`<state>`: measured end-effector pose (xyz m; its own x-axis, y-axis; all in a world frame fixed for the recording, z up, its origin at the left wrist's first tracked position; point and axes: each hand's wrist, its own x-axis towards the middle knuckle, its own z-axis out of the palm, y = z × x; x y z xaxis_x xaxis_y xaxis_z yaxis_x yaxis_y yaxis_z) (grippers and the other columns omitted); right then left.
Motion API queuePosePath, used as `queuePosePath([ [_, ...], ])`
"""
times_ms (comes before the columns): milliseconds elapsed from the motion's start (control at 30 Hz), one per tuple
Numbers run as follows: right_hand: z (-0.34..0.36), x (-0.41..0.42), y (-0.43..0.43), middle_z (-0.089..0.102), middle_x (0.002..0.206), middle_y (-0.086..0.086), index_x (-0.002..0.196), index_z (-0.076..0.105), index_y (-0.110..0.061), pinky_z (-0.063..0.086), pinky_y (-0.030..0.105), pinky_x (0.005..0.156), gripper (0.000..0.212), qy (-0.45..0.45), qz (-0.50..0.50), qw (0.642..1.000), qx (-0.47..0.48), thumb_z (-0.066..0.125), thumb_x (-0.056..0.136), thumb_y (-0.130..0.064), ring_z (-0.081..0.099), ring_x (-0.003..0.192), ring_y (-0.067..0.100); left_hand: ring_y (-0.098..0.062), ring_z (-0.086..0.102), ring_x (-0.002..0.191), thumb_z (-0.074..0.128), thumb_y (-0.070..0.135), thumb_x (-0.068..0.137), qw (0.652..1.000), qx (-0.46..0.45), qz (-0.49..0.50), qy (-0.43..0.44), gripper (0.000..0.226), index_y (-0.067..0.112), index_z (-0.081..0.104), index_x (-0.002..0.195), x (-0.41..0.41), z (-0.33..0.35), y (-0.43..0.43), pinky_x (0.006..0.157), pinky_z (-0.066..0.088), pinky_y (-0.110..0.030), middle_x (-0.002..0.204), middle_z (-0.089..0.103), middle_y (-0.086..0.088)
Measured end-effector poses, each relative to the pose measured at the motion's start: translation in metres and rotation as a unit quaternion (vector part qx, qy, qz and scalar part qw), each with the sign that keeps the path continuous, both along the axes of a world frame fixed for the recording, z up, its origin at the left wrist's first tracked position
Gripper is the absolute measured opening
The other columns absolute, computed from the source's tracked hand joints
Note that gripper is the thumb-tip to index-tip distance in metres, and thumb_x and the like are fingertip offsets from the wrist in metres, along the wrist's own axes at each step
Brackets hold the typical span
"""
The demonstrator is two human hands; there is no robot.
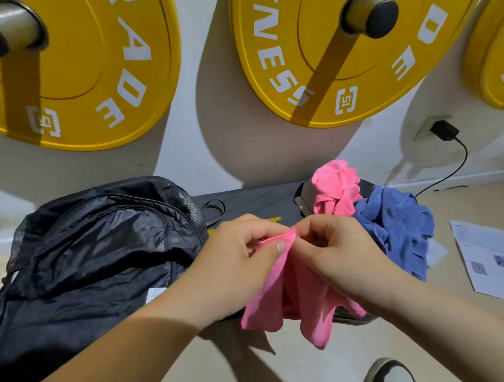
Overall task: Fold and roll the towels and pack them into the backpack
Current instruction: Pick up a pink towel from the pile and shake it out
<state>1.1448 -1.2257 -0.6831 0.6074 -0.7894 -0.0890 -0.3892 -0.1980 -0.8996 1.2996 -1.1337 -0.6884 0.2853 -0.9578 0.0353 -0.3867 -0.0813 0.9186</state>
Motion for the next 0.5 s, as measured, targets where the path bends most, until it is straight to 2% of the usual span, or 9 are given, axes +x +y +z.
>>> queuePosePath([
  [100,0.001,-0.002,0.001,0.077,0.083,0.007,0.085,0.076,-0.016,0.056,0.033,0.069,0.014,-0.026,0.012,0.999,0.028,0.066,0.096,-0.016,0.065,0.072,0.008,-0.002,0.066,0.087,0.072,0.013,0.091,1.0,-0.015,0.002,-0.014,0.026,0.037,0.079,0.097,-0.002,-0.002,-0.001,0.081,0.05,-0.018,0.089,0.069,0.008],
  [167,0.002,-0.002,0.002,0.078,0.086,0.005,0.088,0.078,-0.016,0.055,0.026,0.071,0.014,-0.049,0.03,0.997,0.054,0.067,0.096,-0.015,0.066,0.076,0.007,-0.01,0.069,0.077,0.078,0.01,0.085,0.999,-0.024,0.04,0.016,0.023,0.032,0.079,0.094,-0.002,-0.002,0.0,0.078,0.056,-0.028,0.09,0.07,0.006],
  [267,0.006,-0.002,0.001,0.079,0.091,0.002,0.094,0.079,-0.015,0.056,0.023,0.078,0.014,-0.073,0.069,0.991,0.088,0.065,0.097,-0.014,0.071,0.085,0.008,-0.017,0.061,0.062,0.081,0.013,0.083,0.998,0.005,0.044,0.038,0.039,0.035,0.069,0.112,0.001,-0.003,0.002,0.076,0.057,-0.037,0.096,0.07,0.014],
  [333,0.007,-0.003,-0.001,0.08,0.095,0.0,0.098,0.079,-0.017,0.058,0.027,0.084,0.017,-0.079,0.09,0.988,0.1,0.063,0.098,-0.011,0.074,0.092,0.012,-0.028,0.065,0.072,0.079,0.018,0.084,0.999,0.018,0.02,0.025,0.036,0.036,0.07,0.114,0.006,-0.003,0.002,0.082,0.059,-0.044,0.099,0.074,0.01],
  [367,0.006,-0.003,-0.002,0.08,0.096,0.0,0.099,0.078,-0.018,0.058,0.03,0.086,0.017,-0.077,0.089,0.988,0.097,0.064,0.098,-0.009,0.075,0.093,0.015,-0.03,0.067,0.076,0.078,0.02,0.084,1.0,0.017,0.015,0.01,0.028,0.034,0.074,0.108,0.007,-0.002,0.002,0.08,0.059,-0.044,0.094,0.076,0.003],
  [400,0.004,-0.003,-0.004,0.08,0.094,0.0,0.098,0.078,-0.018,0.058,0.032,0.085,0.015,-0.071,0.082,0.99,0.087,0.066,0.097,-0.01,0.075,0.09,0.016,-0.024,0.066,0.072,0.077,0.02,0.085,1.0,0.01,0.016,-0.01,0.02,0.032,0.077,0.1,0.008,-0.001,0.002,0.074,0.059,-0.037,0.088,0.076,0.0],
  [467,0.0,-0.005,-0.008,0.076,0.081,0.002,0.097,0.077,-0.02,0.052,0.033,0.072,0.008,-0.04,0.075,0.995,0.059,0.071,0.094,-0.015,0.066,0.074,0.014,-0.002,0.062,0.067,0.076,0.014,0.086,0.997,-0.015,0.035,-0.067,0.015,0.028,0.078,0.091,0.012,-0.001,0.002,0.066,0.048,-0.017,0.082,0.074,0.007],
  [500,-0.002,-0.006,-0.011,0.07,0.073,0.001,0.095,0.076,-0.02,0.047,0.033,0.066,0.004,-0.012,0.082,0.996,0.044,0.073,0.093,-0.02,0.059,0.067,0.013,0.0,0.064,0.072,0.075,0.012,0.086,0.994,-0.025,0.05,-0.092,0.016,0.028,0.078,0.089,0.015,0.0,0.001,0.068,0.046,-0.014,0.084,0.073,0.01],
])
